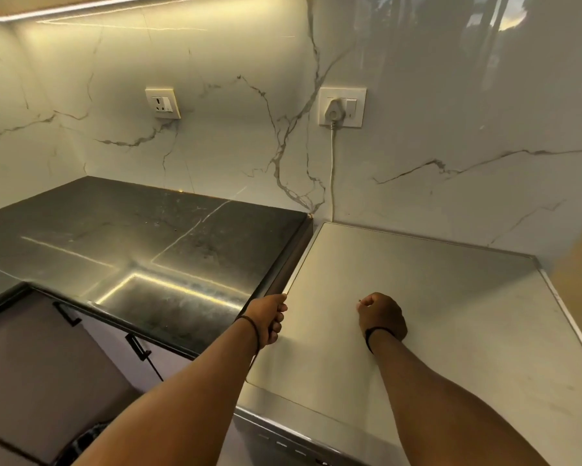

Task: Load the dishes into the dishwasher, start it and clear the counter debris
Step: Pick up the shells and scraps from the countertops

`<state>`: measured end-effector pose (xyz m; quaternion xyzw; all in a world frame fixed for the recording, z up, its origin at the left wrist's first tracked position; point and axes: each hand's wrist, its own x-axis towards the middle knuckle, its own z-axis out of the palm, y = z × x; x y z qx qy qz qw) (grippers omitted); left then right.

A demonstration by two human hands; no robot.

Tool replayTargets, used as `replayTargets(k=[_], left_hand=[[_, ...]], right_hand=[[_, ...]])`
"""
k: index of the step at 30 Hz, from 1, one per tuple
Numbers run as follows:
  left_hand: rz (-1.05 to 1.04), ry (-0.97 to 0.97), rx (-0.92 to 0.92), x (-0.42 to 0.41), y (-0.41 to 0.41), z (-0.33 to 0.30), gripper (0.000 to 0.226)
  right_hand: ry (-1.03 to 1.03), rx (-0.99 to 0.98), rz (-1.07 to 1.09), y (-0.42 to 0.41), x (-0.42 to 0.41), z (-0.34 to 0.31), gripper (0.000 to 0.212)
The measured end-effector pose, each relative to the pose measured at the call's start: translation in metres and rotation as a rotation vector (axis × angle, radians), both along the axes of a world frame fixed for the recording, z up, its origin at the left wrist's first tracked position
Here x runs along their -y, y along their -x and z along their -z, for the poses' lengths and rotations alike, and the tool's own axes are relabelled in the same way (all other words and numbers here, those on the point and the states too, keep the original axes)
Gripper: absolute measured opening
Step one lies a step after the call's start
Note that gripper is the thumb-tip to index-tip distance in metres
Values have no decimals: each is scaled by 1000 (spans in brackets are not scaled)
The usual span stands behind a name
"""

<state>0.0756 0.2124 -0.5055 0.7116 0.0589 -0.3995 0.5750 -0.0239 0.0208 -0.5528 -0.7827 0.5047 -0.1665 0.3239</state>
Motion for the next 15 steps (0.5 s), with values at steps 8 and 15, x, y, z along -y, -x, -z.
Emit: replayTargets(k=[8,15], left_hand=[[-71,1,31,-10,-4,3,28],[-91,-10,56,-11,-1,9,29]], right_hand=[[-1,26,-26,-4,10,-2,21],[109,-6,-56,-11,17,-3,11]])
